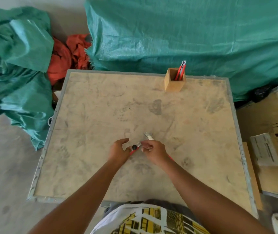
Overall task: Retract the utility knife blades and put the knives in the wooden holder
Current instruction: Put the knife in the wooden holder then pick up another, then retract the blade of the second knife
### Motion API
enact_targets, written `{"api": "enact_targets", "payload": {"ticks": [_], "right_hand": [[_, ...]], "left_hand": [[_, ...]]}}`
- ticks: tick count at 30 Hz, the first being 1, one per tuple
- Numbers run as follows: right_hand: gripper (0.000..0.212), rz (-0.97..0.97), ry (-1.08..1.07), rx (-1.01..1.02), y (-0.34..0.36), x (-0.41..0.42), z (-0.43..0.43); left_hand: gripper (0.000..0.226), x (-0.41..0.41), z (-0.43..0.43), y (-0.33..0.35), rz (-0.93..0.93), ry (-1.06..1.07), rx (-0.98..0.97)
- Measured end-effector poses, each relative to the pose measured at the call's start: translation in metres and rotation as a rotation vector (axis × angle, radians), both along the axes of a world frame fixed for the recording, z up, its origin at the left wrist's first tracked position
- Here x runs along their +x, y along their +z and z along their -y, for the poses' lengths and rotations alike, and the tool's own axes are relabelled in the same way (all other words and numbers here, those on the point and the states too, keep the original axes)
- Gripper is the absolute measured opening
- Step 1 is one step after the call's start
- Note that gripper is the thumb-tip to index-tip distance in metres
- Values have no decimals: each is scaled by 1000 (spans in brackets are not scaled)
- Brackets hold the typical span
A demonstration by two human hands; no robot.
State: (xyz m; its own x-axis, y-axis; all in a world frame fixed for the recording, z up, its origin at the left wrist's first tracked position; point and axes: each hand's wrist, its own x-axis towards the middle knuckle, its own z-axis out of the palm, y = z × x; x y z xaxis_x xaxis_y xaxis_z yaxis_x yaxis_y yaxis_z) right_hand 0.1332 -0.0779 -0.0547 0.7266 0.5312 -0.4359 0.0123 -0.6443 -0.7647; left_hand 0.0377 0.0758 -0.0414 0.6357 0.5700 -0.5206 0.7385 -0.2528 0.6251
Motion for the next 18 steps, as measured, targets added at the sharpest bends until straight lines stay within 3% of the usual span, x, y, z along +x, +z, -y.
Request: {"api": "enact_targets", "payload": {"ticks": [3, 8, 13, 18], "right_hand": [[32, -41, 20, -27, 0, -15, -17], [40, -39, 8, -89, -4, -36, -32], [30, -125, -141, -97, -9, -45, -39], [11, -226, -309, -22, -11, -51, -45]], "left_hand": [[57, -17, -3, -3, -61, -59, 73], [40, -38, 0, -14, -16, -288, 194], [31, -47, -4, -13, 68, -289, 113], [41, -60, -12, -12, 134, -290, 52]]}}
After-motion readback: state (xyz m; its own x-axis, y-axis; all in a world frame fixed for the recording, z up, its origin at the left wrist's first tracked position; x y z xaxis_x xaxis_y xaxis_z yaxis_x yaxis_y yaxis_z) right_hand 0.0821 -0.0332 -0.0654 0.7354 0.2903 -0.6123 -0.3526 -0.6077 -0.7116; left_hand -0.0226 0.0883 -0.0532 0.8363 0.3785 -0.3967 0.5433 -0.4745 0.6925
